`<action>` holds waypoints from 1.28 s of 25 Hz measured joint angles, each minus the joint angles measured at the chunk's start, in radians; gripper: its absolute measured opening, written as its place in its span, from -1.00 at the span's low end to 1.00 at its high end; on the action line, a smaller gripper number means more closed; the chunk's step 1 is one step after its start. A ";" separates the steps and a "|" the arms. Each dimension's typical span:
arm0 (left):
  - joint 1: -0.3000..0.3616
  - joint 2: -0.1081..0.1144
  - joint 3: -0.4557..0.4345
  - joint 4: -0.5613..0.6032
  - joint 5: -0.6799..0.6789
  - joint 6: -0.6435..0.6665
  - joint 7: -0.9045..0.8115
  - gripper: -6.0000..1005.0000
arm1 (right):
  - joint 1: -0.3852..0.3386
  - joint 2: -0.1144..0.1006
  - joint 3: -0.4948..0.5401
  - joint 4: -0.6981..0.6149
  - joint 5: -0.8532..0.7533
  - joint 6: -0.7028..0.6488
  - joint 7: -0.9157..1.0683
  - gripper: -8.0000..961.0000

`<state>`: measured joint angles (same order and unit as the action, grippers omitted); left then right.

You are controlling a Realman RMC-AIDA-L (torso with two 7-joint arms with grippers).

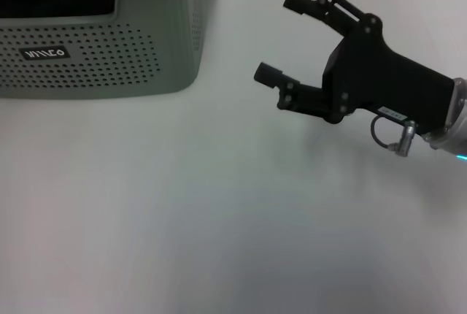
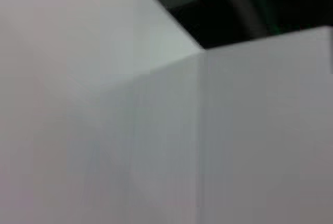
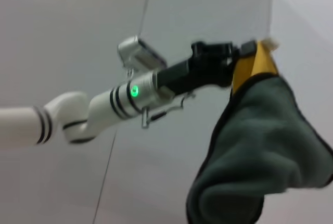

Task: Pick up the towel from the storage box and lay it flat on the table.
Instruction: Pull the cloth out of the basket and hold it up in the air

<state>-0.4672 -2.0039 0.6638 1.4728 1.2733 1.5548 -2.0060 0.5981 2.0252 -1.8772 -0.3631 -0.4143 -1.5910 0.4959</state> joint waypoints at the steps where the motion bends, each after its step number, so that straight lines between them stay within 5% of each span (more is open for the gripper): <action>1: 0.000 0.000 0.000 0.000 0.000 0.000 0.000 -0.93 | 0.000 -0.002 0.002 -0.001 -0.001 0.002 -0.001 0.81; 2: -0.014 0.028 -0.003 -0.017 -0.031 0.117 0.033 -0.93 | -0.002 -0.003 0.003 0.000 -0.001 0.000 0.000 0.81; 5: -0.030 0.065 -0.002 -0.075 -0.096 0.252 0.065 -0.93 | -0.019 -0.006 0.013 0.003 0.004 -0.020 0.004 0.81; 9: -0.043 0.099 -0.001 -0.178 -0.158 0.355 0.089 -0.93 | -0.068 -0.007 0.055 0.008 0.007 -0.082 0.004 0.81; 17: -0.043 0.134 0.050 -0.197 -0.050 0.471 0.119 -0.93 | -0.125 -0.012 0.145 0.016 0.006 -0.163 0.053 0.77; 22: -0.033 0.174 0.213 -0.185 -0.053 0.477 0.172 -0.92 | -0.099 -0.030 0.139 0.029 0.000 -0.166 0.162 0.70; 26: -0.033 0.186 0.294 -0.150 -0.047 0.479 0.186 -0.92 | -0.063 -0.042 0.142 0.060 -0.001 -0.160 0.223 0.50; 32: -0.041 0.197 0.373 -0.132 -0.045 0.481 0.187 -0.93 | -0.031 -0.067 0.135 0.059 -0.032 -0.169 0.318 0.49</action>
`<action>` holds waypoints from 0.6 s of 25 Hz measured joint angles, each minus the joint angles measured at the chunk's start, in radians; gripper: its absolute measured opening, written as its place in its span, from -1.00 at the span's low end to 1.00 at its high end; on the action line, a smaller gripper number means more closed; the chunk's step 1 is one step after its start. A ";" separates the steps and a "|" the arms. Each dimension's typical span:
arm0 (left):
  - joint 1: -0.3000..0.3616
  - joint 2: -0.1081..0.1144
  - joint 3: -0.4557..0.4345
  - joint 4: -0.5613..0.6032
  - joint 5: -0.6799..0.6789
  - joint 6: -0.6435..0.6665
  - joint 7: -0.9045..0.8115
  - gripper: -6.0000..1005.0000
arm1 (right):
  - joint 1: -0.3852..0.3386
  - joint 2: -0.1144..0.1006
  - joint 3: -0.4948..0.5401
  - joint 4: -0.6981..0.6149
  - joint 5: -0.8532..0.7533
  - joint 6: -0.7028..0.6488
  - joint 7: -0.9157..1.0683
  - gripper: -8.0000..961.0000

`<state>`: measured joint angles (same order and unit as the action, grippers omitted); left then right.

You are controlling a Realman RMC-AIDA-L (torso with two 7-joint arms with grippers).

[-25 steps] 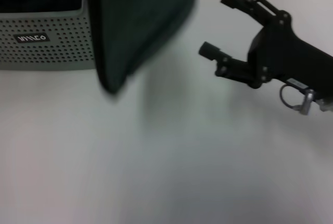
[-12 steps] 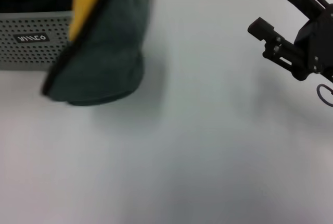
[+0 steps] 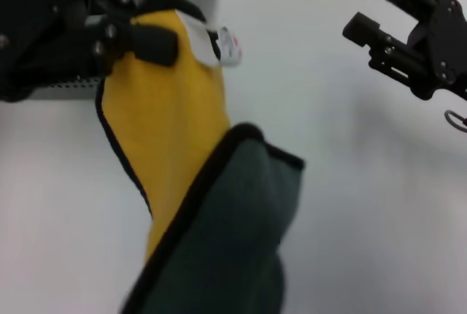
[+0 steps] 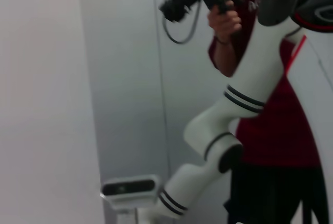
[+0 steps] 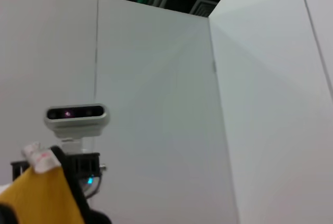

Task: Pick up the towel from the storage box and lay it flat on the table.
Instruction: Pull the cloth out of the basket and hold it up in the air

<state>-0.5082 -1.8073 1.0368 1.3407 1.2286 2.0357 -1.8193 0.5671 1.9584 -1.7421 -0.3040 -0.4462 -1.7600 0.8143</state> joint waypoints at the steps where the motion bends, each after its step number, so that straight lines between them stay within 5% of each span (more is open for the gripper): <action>1: 0.000 0.002 0.016 0.001 0.000 0.000 0.000 -0.93 | 0.008 -0.010 0.001 -0.004 -0.023 -0.003 0.037 0.47; 5: 0.000 0.005 0.044 0.002 -0.003 0.001 0.000 -0.93 | 0.059 -0.088 0.003 -0.007 -0.157 -0.033 0.175 0.41; 6: 0.000 0.006 0.049 0.002 -0.005 0.001 0.000 -0.93 | 0.059 -0.088 0.003 -0.007 -0.157 -0.033 0.175 0.39; 7: 0.000 0.006 0.056 0.002 -0.007 0.001 0.000 -0.93 | 0.091 -0.133 0.003 0.000 -0.219 -0.038 0.230 0.37; 11: -0.006 0.002 0.082 0.013 -0.016 0.002 0.000 -0.93 | 0.154 -0.211 0.004 0.008 -0.321 -0.047 0.302 0.37; 15: -0.025 -0.001 0.120 0.018 -0.030 0.003 -0.004 -0.93 | 0.195 -0.244 0.005 0.015 -0.382 -0.070 0.313 0.37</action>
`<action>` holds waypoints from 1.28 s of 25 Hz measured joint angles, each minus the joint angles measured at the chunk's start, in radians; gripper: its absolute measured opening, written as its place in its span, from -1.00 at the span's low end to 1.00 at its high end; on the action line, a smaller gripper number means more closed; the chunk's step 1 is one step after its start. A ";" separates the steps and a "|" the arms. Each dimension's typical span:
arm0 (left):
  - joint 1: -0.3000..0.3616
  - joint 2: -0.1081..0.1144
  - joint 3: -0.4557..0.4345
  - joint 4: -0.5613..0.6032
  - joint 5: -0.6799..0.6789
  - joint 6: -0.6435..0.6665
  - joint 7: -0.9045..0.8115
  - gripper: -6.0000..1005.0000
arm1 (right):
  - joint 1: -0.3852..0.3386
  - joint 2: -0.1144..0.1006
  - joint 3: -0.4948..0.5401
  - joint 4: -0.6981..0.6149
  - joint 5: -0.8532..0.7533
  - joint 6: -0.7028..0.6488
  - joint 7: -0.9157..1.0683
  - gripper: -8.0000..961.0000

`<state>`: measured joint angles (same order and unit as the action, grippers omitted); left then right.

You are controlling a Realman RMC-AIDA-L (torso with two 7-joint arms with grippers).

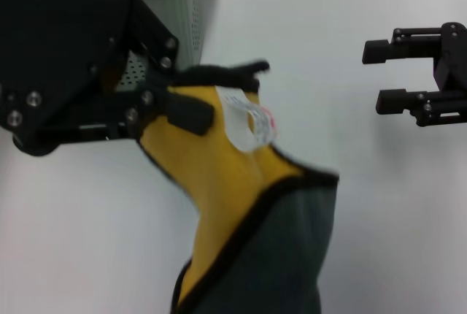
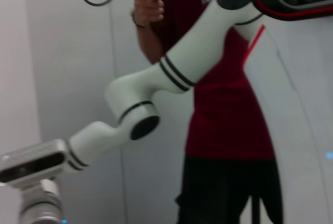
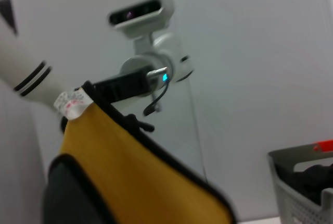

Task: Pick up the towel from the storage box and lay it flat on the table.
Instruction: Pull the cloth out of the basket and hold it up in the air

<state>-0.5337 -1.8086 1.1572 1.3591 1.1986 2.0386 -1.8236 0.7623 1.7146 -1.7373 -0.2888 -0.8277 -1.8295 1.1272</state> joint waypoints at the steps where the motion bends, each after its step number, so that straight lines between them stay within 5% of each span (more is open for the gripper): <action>1: -0.009 0.000 0.014 0.002 -0.003 0.000 -0.001 -0.93 | 0.008 -0.004 0.000 0.000 -0.009 -0.005 0.001 0.37; 7: -0.063 -0.001 0.111 0.007 -0.008 0.000 0.001 -0.93 | 0.048 0.002 0.001 -0.005 -0.068 -0.028 0.046 0.37; 12: -0.091 -0.023 0.136 0.009 -0.012 0.000 -0.002 -0.93 | 0.083 0.007 0.001 -0.009 -0.166 -0.048 0.049 0.37; 32: -0.090 -0.092 0.210 0.015 -0.027 -0.003 0.001 -0.93 | 0.121 0.004 0.009 -0.053 -0.302 -0.098 0.036 0.37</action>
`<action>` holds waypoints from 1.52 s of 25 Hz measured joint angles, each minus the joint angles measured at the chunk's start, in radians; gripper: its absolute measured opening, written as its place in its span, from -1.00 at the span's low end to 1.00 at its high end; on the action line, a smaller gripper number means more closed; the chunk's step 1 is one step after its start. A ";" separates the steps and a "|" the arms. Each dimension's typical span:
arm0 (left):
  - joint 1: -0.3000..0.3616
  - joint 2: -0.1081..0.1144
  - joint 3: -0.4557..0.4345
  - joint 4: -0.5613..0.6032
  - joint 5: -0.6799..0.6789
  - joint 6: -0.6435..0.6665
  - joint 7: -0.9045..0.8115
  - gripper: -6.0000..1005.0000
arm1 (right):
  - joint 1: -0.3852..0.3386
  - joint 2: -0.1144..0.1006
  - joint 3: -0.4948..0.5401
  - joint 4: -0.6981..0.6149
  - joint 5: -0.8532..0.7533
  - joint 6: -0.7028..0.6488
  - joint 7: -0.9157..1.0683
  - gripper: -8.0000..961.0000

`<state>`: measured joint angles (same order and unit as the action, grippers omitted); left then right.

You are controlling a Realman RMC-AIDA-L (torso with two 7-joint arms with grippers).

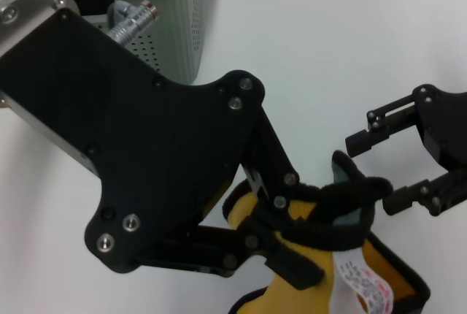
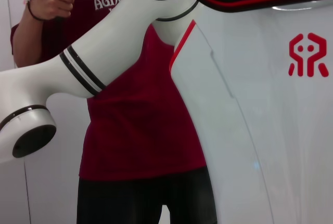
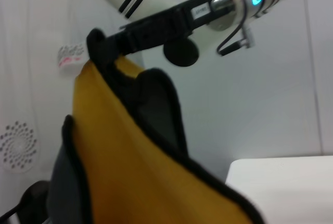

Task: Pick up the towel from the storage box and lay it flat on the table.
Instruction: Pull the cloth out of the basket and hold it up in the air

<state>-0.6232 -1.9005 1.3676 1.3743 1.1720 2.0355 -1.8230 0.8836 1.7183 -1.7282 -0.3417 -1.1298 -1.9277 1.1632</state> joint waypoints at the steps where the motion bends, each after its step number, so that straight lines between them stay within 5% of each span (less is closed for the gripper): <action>1: 0.000 -0.002 0.000 -0.001 0.000 0.000 0.000 -0.93 | 0.001 0.002 0.007 -0.009 -0.015 -0.005 0.000 0.37; 13: -0.012 -0.017 0.007 -0.005 -0.006 0.000 -0.005 -0.93 | 0.006 0.020 0.095 -0.059 -0.118 -0.013 0.000 0.37; 36: -0.051 -0.055 0.022 -0.037 0.001 -0.002 -0.007 -0.93 | 0.038 0.030 0.103 -0.136 -0.161 -0.025 -0.013 0.36; 38: -0.052 -0.055 0.021 -0.044 0.002 -0.002 -0.005 -0.93 | 0.037 0.029 0.114 -0.136 -0.164 -0.027 -0.016 0.21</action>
<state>-0.6754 -1.9558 1.3889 1.3299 1.1741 2.0333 -1.8282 0.9210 1.7469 -1.6142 -0.4782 -1.2935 -1.9543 1.1476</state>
